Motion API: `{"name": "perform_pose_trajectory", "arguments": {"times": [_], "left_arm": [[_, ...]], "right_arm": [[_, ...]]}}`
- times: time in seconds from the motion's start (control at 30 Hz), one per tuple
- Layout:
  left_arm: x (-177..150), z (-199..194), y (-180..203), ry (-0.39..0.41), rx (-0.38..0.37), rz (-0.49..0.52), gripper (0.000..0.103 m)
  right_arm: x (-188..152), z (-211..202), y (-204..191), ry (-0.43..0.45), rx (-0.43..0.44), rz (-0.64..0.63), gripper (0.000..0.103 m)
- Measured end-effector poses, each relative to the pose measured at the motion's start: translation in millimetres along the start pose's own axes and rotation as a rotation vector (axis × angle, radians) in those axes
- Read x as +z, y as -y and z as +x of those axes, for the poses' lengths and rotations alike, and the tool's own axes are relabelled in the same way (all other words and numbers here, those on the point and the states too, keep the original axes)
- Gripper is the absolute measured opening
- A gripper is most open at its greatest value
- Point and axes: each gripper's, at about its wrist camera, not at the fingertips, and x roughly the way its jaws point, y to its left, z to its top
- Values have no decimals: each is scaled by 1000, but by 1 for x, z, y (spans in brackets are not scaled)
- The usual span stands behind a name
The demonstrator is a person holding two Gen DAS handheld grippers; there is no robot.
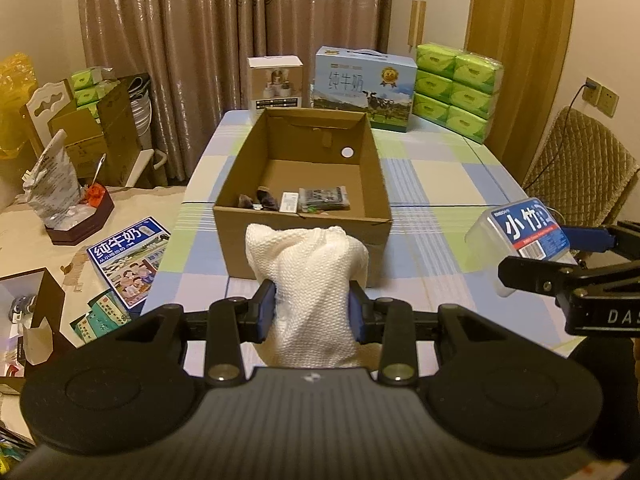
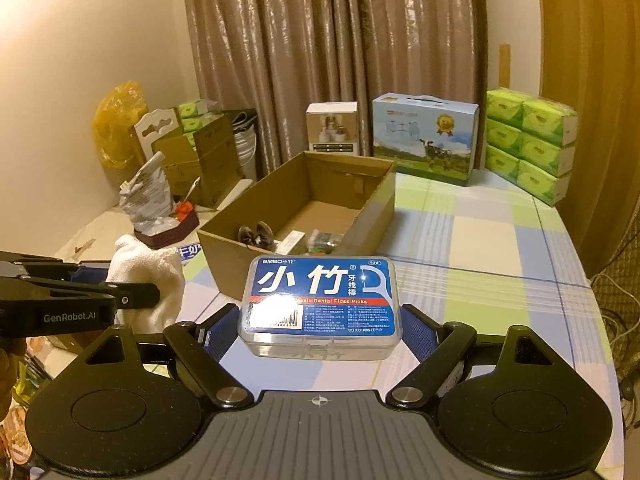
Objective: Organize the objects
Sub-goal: 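Carry the white cloth with left while right carries the floss box toward the cardboard box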
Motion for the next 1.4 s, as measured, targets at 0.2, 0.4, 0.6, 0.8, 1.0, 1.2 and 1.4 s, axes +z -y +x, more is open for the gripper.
{"name": "perform_pose_trajectory", "arguments": {"times": [0.2, 0.4, 0.6, 0.8, 1.0, 1.2, 1.4], "left_arm": [[8, 11, -11, -3, 13, 13, 32], [25, 29, -16, -1, 14, 30, 32], [40, 47, -19, 1, 5, 48, 32], [58, 63, -24, 2, -8, 57, 32], [73, 77, -33, 7, -17, 49, 33], [91, 95, -41, 9, -3, 69, 33], [107, 119, -45, 4, -1, 90, 33]], "right_arm": [[7, 16, -4, -1, 11, -10, 83], [16, 36, -6, -2, 24, -13, 83], [25, 55, -10, -6, 34, -25, 83], [41, 72, -12, 5, 35, -35, 83], [57, 92, -11, 9, 29, -58, 83], [67, 114, -3, -4, 22, -65, 83], [78, 136, 3, -13, 17, -74, 83]]}}
